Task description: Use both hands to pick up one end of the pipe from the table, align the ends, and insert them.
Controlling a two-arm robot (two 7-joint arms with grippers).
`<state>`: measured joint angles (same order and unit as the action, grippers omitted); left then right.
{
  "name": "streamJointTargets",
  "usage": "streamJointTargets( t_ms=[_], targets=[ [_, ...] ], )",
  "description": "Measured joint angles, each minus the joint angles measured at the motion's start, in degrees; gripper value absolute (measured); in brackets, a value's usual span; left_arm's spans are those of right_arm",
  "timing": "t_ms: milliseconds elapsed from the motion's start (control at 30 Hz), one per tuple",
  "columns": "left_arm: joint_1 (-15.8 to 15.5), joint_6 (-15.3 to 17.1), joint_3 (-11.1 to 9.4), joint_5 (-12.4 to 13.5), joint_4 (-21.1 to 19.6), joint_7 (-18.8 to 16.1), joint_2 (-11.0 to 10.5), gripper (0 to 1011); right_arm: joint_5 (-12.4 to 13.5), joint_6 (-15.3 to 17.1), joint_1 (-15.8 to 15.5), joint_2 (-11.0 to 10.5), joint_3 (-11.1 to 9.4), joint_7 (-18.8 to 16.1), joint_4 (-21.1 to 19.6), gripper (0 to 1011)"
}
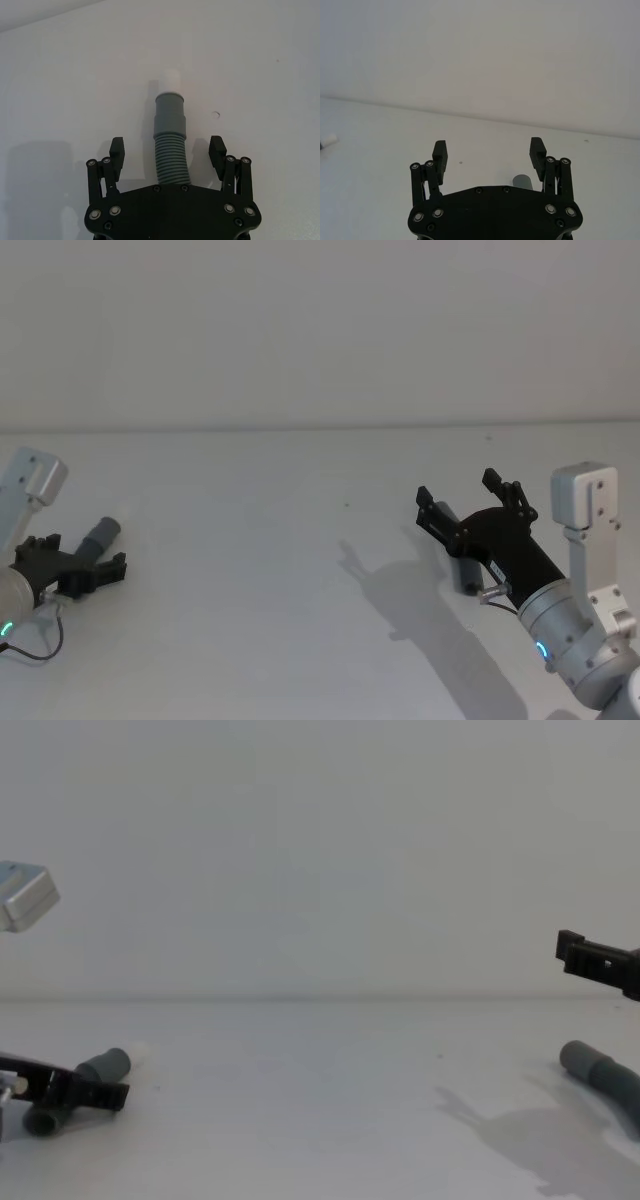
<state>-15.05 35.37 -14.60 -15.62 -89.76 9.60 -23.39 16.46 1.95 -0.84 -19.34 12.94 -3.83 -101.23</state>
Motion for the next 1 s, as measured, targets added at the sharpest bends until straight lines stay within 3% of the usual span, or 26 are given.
streamJointTargets(
  t_ms=[467,1000],
  targets=[
    [-0.23,-0.68,-0.15,0.67,0.71,-0.11,0.3,1000,0.0,0.0,0.0,0.0,0.0,0.0,0.0,1000],
    [-0.32,-0.89,-0.23,0.93,0.99,-0.14,0.4,891,0.0,0.0,0.01,0.0,0.0,0.0,0.0,1000]
  ],
)
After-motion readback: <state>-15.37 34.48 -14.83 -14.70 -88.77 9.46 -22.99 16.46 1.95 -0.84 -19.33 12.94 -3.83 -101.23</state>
